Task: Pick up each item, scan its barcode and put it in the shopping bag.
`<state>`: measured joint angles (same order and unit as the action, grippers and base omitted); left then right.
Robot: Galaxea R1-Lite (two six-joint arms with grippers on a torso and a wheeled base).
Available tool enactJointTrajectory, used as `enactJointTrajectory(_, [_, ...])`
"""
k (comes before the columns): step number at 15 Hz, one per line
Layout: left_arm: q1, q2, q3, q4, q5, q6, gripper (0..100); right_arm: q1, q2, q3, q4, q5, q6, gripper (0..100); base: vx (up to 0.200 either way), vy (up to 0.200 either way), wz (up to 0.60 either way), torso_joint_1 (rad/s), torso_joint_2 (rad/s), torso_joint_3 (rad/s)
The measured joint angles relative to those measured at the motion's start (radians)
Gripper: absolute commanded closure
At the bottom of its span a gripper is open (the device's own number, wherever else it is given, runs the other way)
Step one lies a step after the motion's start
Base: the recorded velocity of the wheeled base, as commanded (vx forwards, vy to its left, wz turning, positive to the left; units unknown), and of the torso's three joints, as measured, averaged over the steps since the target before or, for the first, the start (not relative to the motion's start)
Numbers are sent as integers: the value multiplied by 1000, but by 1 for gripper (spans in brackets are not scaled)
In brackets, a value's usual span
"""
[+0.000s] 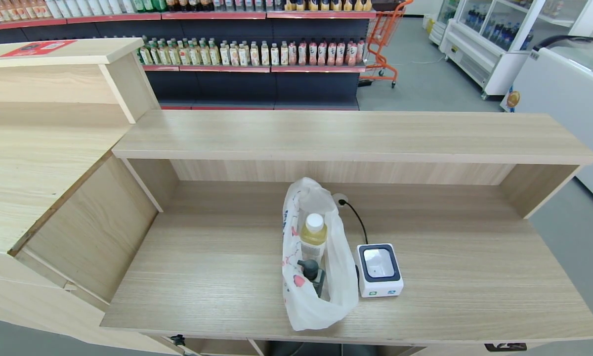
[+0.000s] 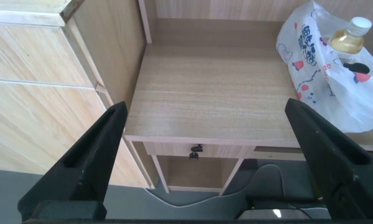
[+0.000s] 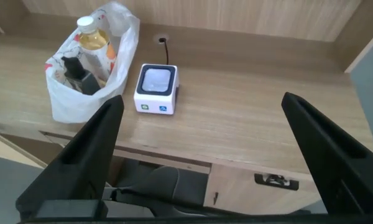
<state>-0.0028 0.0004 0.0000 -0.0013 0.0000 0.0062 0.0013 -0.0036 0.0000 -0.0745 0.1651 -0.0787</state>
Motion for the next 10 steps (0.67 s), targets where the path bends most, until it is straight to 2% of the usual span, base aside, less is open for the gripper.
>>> enactJointTrajectory(6, [0, 0, 0, 0, 0, 1, 0, 0, 0, 0, 0, 0, -6, 0, 0, 0, 0, 0, 0, 0])
enactJointTrajectory(10, [1, 0, 0, 0, 0, 7, 0, 0, 0, 0, 0, 0, -9, 0, 0, -200, 0, 4, 1, 1])
